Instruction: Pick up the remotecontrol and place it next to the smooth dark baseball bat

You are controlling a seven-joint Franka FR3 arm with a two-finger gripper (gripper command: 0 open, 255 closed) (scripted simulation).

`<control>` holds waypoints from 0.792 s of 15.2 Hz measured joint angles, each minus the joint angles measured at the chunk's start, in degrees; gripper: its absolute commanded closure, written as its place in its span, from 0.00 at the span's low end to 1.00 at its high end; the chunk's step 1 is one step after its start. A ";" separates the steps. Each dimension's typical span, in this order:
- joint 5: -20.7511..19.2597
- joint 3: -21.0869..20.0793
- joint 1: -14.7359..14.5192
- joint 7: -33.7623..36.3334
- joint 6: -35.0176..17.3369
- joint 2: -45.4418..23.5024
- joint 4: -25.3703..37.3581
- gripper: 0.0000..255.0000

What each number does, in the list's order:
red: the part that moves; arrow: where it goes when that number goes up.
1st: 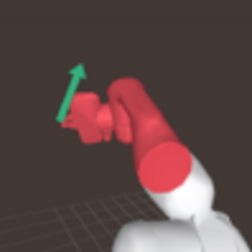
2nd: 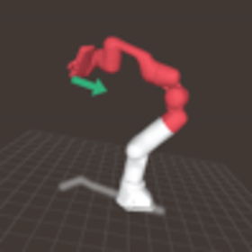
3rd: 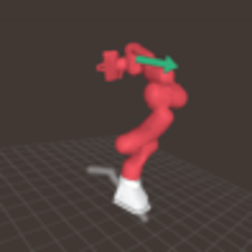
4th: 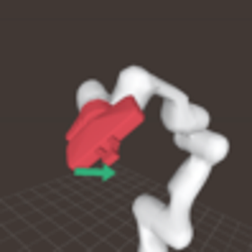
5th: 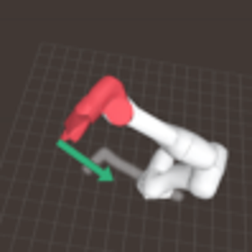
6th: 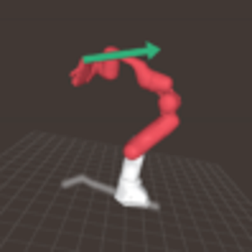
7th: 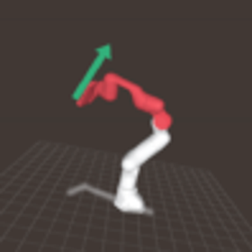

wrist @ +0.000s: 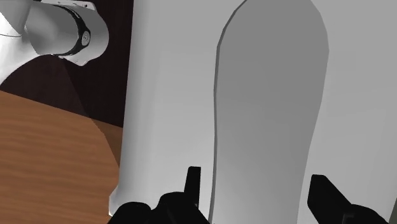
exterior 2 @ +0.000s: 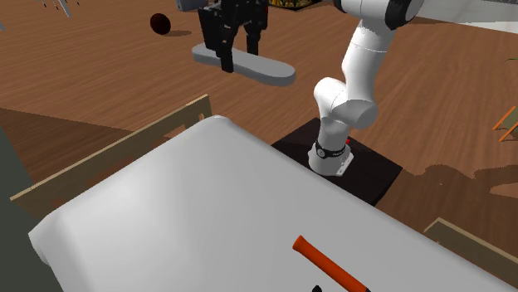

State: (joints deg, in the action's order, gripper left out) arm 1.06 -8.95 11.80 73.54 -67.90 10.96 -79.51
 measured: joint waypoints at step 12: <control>6.19 -6.75 -4.05 11.68 2.04 16.66 -13.84 1.00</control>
State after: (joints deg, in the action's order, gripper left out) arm 7.24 -15.70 7.75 85.21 -65.86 27.62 -93.36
